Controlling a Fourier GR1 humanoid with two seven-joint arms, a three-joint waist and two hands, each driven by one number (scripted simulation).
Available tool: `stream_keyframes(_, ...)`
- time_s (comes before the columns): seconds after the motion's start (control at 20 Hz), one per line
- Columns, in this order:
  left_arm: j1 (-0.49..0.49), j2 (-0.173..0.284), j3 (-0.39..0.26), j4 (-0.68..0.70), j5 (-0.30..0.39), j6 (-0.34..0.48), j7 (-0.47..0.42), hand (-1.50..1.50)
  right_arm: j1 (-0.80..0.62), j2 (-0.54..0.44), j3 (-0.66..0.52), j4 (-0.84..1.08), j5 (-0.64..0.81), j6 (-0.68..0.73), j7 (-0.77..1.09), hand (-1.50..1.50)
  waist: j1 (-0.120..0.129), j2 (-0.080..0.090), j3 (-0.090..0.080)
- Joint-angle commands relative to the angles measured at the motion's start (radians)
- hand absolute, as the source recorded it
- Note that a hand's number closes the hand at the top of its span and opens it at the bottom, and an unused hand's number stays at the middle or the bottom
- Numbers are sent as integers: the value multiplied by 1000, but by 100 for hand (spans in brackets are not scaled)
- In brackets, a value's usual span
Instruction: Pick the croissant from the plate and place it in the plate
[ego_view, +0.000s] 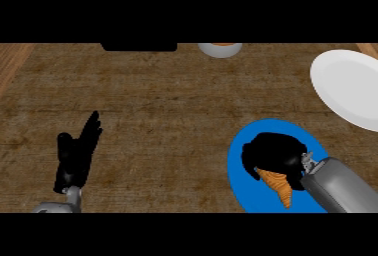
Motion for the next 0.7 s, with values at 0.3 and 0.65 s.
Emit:
stream_keyframes(0.3, -33, -38, 30, 86, -26, -22, -49, 0, 10, 100, -130, -45, 42, -99, 16, 150, -8, 2, 1)
stream_keyframes(0.65, -18, -20, 46, 52, -14, -17, -54, 0, -29, 180, -652, 222, -107, -292, 418, 150, -12, 15, 5)
